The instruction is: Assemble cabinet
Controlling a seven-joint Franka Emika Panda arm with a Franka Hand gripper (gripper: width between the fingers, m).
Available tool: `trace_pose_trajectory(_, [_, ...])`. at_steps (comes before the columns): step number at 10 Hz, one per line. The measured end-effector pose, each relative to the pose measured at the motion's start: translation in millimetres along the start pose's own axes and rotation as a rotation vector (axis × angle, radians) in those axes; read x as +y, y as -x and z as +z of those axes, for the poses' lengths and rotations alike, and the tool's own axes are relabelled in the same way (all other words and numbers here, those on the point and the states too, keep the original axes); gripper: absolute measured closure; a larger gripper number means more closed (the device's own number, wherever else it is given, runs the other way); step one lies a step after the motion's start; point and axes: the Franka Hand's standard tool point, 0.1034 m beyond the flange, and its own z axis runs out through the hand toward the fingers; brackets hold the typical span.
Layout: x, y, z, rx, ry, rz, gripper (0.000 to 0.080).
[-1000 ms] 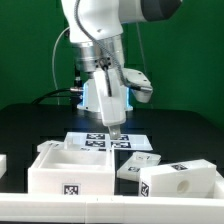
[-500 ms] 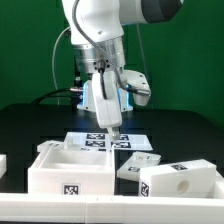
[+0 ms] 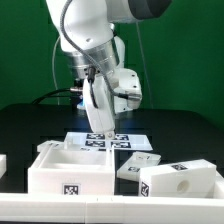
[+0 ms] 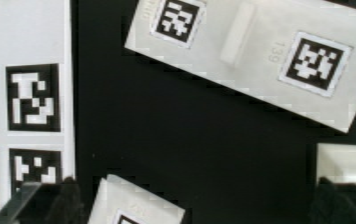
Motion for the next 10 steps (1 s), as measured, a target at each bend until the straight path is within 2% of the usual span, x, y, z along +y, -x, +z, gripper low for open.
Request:
trace_pose_trajectory(2, [0.1, 0.3, 0.5, 0.0, 0.001, -0.001, 0.015])
trace_pose_trajectory(3, [3.4, 0.8, 1.2, 0.002, 0.021, -0.04, 0.015])
trace_pose_trajectory(4, [13.2, 3.0, 1.8, 0.011, 0.087, -0.143, 0.015])
trace_pose_trajectory(5, [16.2, 6.1, 1.5, 0.037, 0.117, -0.232, 0.015])
trace_pose_trajectory(6, [17.3, 11.6, 1.2, 0.058, 0.132, -0.313, 0.015])
trace_pose_trajectory(10, [17.8, 15.6, 2.3, 0.048, 0.133, -0.326, 0.015])
